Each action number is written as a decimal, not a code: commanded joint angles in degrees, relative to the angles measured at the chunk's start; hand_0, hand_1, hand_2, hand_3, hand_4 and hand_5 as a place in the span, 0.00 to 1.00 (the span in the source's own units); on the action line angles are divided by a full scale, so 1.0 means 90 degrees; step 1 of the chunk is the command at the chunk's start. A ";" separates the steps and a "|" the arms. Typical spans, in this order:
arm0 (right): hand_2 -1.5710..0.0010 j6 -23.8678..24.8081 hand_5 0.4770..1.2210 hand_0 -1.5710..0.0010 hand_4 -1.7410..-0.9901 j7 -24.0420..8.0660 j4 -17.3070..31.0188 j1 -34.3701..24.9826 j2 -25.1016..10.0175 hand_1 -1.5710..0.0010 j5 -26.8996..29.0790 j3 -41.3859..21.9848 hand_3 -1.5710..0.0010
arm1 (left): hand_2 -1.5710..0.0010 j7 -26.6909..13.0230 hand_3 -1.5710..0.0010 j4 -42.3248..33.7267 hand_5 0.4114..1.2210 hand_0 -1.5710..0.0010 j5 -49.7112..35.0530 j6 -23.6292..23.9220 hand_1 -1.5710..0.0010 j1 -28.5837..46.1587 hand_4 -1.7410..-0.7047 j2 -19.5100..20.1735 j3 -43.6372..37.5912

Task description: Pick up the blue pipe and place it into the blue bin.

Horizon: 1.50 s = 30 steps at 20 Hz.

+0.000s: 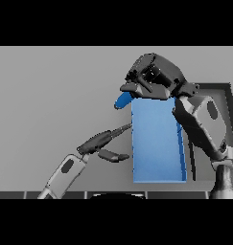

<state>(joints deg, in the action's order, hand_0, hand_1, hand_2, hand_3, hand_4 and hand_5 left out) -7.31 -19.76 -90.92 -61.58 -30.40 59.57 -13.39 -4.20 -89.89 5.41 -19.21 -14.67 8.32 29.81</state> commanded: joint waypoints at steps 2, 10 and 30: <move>0.00 0.0070 0.87 0.00 0.01 0.0119 0.0685 -0.0178 -0.0071 0.00 -0.0365 0.0152 0.00 | 1.00 0.0062 1.00 -0.0003 0.10 1.00 -0.0013 -0.0001 1.00 0.0093 0.80 0.0006 0.0005; 0.00 0.0202 0.87 0.00 0.00 -0.0271 0.1974 0.0975 -0.0236 0.00 -0.1267 0.0371 0.00 | 1.00 0.0002 1.00 0.0096 0.09 1.00 -0.0111 -0.0039 1.00 0.0028 0.82 0.0023 -0.0114; 0.77 0.1181 0.81 0.73 0.66 -0.1687 0.2676 0.2773 -0.0688 0.76 -0.0994 -0.1930 0.81 | 1.00 -0.0209 1.00 -0.0012 0.05 1.00 -0.0101 0.0065 1.00 0.0103 0.82 -0.0042 -0.0084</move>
<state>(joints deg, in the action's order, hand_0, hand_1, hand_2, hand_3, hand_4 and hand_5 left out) 3.33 -34.95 -66.82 -36.63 -36.63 50.60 -30.77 -6.16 -90.02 4.51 -18.57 -13.80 7.92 29.04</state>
